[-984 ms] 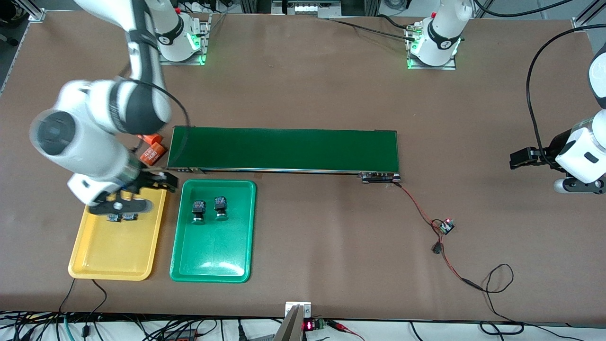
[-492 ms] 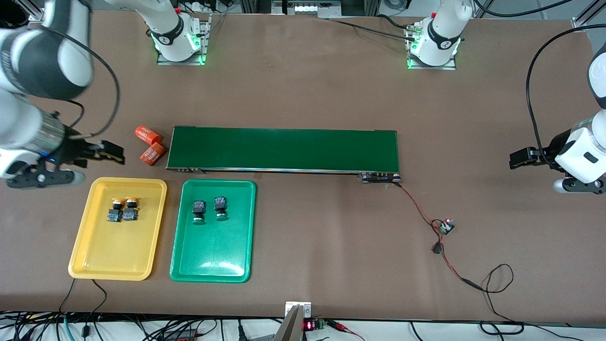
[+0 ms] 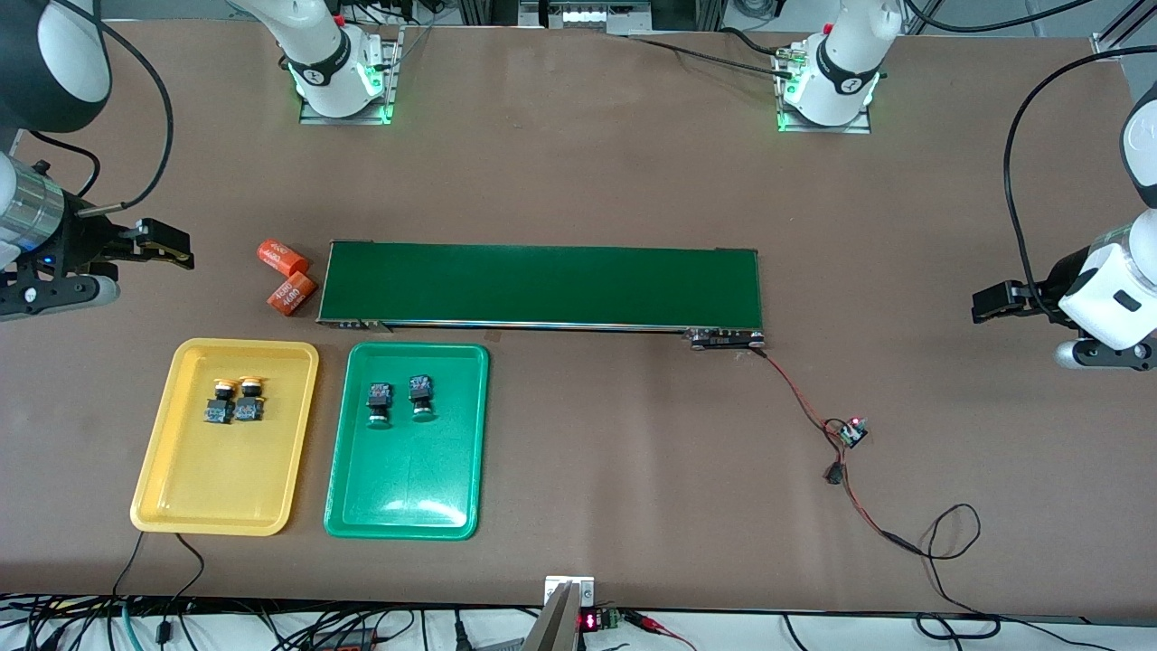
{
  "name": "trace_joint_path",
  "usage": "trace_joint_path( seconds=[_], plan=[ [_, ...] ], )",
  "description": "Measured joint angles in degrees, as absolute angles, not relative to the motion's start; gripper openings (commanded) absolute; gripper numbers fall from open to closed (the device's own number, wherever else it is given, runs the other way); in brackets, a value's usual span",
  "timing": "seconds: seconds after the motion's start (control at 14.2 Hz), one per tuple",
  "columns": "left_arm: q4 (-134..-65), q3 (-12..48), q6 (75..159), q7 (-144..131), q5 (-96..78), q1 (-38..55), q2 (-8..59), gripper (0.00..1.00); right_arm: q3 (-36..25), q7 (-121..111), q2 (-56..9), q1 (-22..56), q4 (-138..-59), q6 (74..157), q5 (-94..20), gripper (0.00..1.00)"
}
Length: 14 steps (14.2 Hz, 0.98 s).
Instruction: Sort buttons by color to trays
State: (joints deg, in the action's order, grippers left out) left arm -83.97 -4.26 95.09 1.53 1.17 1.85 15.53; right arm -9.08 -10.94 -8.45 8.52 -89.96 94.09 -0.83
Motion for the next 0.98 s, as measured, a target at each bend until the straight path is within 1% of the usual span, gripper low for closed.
trace_joint_path(
  seconds=[0.14,0.21,0.42,0.56,0.98],
  plan=[
    [-84.0,-4.3,95.1,1.5,1.2,1.9,15.5,1.00,-3.1,-10.5,-5.0,1.9,-95.1,97.2,-0.8,1.00],
    [-84.0,-4.3,95.1,1.5,1.2,1.9,15.5,1.00,-1.8,-9.7,-3.3,0.4,-97.3,97.2,-0.8,1.00],
    [-84.0,-4.2,95.1,1.5,1.2,1.9,15.5,1.00,-0.8,-8.5,1.4,-1.1,-98.9,93.2,-0.3,1.00],
    [-84.0,-4.1,95.1,1.5,1.2,1.9,15.5,1.00,-0.7,-8.1,3.4,-1.7,-99.2,92.2,-0.2,1.00],
    [-84.0,-4.1,95.1,1.5,1.2,1.9,15.5,1.00,0.1,-4.0,2.6,-1.3,-99.3,93.7,-0.2,1.00]
  ],
)
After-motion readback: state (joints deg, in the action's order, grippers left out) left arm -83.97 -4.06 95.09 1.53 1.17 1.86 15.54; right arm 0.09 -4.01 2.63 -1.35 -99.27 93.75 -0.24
